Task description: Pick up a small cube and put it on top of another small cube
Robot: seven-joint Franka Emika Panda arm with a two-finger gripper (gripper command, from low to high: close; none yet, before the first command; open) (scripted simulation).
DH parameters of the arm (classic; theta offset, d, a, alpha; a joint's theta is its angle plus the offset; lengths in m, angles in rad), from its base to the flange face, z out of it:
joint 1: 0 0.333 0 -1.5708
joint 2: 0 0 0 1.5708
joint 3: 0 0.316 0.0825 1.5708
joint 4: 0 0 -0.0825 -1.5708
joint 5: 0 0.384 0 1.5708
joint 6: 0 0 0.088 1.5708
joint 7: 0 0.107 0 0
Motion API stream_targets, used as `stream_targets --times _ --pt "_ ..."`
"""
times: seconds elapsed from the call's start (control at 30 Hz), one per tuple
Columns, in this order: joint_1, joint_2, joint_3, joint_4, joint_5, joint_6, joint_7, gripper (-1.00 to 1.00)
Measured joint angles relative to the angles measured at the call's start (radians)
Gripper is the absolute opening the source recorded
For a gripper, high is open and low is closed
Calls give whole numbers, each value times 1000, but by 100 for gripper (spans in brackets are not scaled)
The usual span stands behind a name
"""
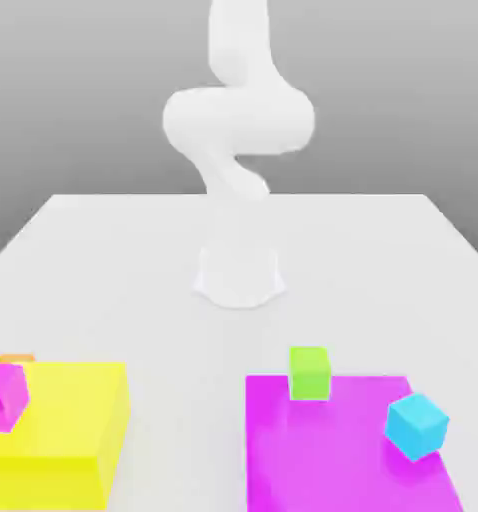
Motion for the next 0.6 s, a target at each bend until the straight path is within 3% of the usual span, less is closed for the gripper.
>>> stream_targets --times 0.37,0.6 --pt "-246 403 -110 -121 -23 195 301 0" --pt "-388 658 -211 -197 17 318 451 0"
